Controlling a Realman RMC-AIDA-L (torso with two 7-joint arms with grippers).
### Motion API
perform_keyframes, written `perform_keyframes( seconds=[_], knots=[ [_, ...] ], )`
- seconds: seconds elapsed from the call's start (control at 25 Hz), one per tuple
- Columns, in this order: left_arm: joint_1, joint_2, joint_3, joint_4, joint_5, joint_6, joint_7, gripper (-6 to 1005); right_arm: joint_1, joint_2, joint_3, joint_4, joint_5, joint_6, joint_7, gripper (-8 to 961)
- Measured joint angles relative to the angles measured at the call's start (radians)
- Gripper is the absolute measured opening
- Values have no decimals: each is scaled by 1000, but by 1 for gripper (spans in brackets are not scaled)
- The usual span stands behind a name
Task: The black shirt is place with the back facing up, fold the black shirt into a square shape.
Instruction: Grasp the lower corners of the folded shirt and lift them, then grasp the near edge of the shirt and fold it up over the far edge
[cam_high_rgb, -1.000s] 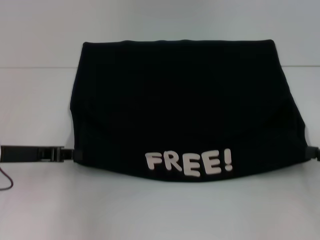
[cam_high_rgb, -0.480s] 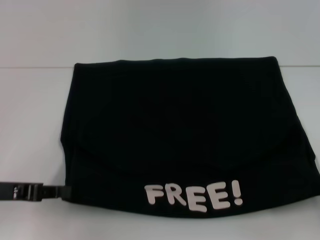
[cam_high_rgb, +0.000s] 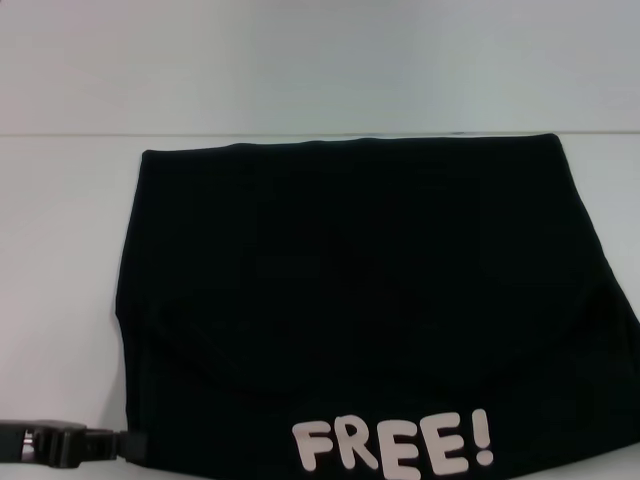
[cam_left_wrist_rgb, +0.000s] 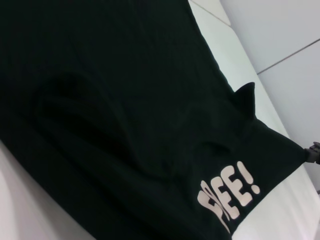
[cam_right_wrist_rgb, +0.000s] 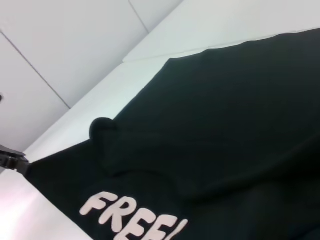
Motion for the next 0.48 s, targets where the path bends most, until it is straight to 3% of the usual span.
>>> perform_keyframes(
  seconds=[0.32, 0.48],
  knots=[
    [-1, -4, -1, -1, 13, 8, 3, 1, -9, 3, 27, 4, 1, -19, -7, 4],
    [-61, 20, -9, -12, 4, -33, -3, 0, 33, 8, 74, 11, 5, 0, -19, 5]
  ],
)
